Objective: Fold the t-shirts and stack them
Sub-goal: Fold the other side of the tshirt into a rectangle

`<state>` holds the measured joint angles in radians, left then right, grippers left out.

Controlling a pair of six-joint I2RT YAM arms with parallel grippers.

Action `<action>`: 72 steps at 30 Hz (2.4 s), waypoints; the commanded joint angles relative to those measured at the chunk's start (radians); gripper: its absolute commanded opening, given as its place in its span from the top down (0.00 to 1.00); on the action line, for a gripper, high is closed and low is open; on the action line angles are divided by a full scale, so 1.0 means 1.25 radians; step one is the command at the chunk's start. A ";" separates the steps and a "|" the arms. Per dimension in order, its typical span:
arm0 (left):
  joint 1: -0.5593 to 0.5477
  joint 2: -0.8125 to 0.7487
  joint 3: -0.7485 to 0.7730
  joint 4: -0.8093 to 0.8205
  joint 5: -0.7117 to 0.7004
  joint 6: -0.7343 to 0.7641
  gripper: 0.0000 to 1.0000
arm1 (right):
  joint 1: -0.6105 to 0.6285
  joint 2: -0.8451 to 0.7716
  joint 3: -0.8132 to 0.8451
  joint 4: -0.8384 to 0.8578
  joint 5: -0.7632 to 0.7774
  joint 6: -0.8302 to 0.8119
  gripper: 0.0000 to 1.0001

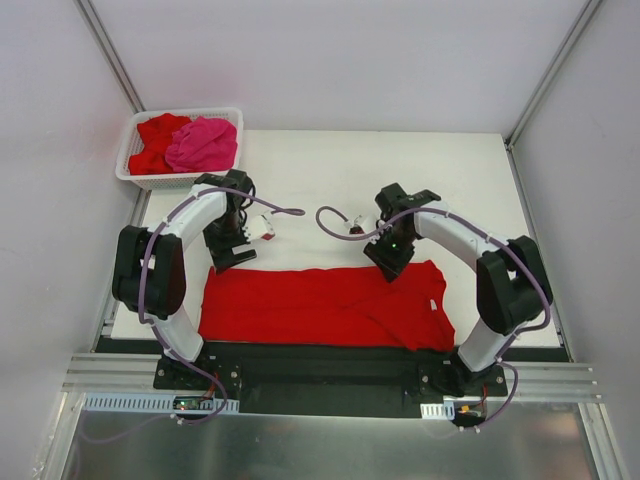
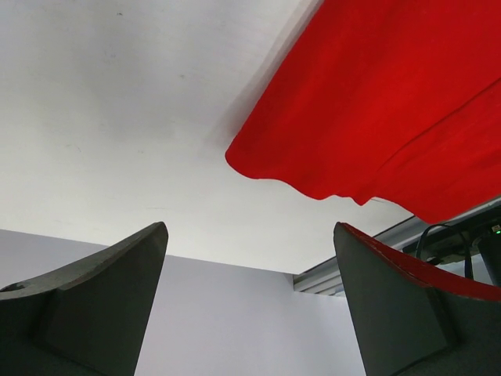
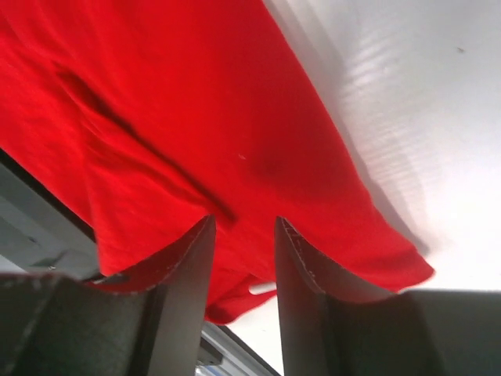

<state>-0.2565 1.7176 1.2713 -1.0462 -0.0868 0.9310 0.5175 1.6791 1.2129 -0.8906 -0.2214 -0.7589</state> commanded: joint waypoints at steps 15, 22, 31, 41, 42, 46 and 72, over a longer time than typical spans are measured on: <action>-0.021 0.006 0.015 -0.021 -0.005 -0.055 0.11 | 0.014 -0.031 -0.018 -0.161 -0.040 -0.113 0.39; -0.032 0.009 0.014 -0.022 -0.013 -0.059 0.11 | 0.020 -0.033 -0.054 -0.131 -0.062 -0.124 0.48; -0.040 0.015 0.019 -0.021 -0.021 -0.064 0.11 | 0.033 -0.047 -0.068 -0.050 -0.057 -0.100 0.58; -0.005 -0.012 0.027 -0.018 -0.040 -0.058 0.10 | 0.060 -0.035 -0.093 -0.015 -0.033 -0.103 0.56; 0.004 -0.017 0.025 -0.020 -0.041 -0.054 0.10 | 0.060 -0.034 -0.095 -0.013 -0.029 -0.107 0.55; 0.019 -0.035 0.000 -0.018 -0.041 -0.053 0.10 | 0.060 -0.050 -0.103 0.010 0.005 -0.112 0.53; 0.052 -0.079 -0.046 -0.016 -0.047 -0.051 0.10 | 0.063 -0.001 -0.087 -0.050 -0.033 -0.148 0.96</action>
<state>-0.2008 1.6360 1.1923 -1.0374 -0.1257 0.8711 0.5900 1.6810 1.0817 -0.8845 -0.2188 -0.9272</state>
